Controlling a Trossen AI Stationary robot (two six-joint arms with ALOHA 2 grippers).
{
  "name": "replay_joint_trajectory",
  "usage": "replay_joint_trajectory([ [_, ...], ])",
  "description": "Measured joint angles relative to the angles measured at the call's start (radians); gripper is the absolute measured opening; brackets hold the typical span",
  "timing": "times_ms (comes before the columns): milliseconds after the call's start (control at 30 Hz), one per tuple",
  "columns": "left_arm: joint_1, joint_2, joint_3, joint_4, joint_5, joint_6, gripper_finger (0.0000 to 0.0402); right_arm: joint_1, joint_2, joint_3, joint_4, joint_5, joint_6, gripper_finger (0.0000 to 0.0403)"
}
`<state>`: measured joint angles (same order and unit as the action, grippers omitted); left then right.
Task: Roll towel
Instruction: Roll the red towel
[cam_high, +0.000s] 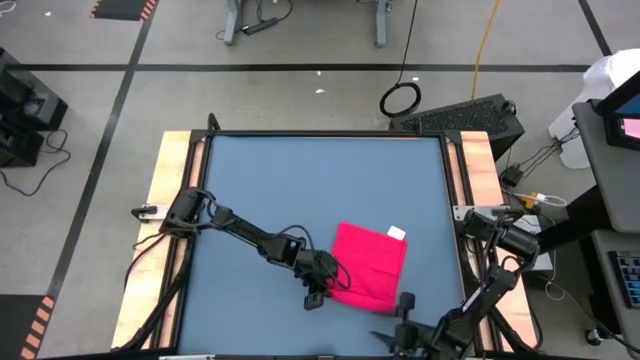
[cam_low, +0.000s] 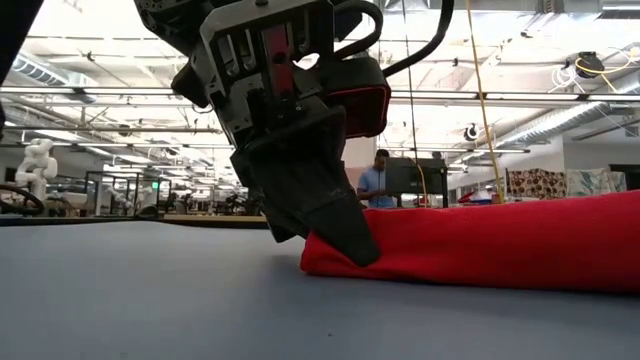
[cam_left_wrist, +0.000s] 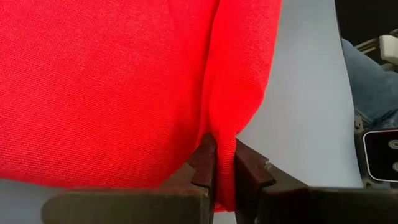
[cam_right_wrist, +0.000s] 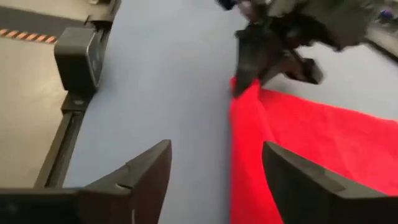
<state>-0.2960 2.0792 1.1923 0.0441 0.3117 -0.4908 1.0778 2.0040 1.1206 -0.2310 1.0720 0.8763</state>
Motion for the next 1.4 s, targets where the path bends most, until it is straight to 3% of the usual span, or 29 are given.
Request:
replay_joint_trajectory([
  [167, 0.000, 0.000, 0.000, 0.000, 0.002, 0.000, 0.0033, 0.039, 0.031, -0.001, -0.126, 0.056, 0.173, 0.0258],
  [567, 0.002, 0.000, 0.000, -0.001, 0.009, 0.000, 0.0033, 0.027, 0.184, 0.001, -0.149, 0.128, 0.416, 0.0254],
  [833, 0.002, 0.000, 0.000, -0.001, 0.009, 0.007, 0.0033, 0.029, 0.150, 0.000, -0.174, 0.180, 0.301, 0.0254],
  [1033, 0.002, 0.000, 0.000, -0.001, 0.009, 0.008, 0.0033, 0.006, 0.155, -0.001, -0.168, 0.164, 0.307, 0.0254],
  [1200, 0.002, 0.000, 0.000, -0.001, 0.009, 0.008, 0.0033, 0.002, 0.149, 0.036, -0.166, 0.180, 0.194, 0.0254],
  [1400, 0.002, 0.000, 0.000, 0.000, 0.009, 0.009, 0.0033, 0.002, 0.149, 0.018, -0.213, 0.178, 0.292, 0.0254],
])
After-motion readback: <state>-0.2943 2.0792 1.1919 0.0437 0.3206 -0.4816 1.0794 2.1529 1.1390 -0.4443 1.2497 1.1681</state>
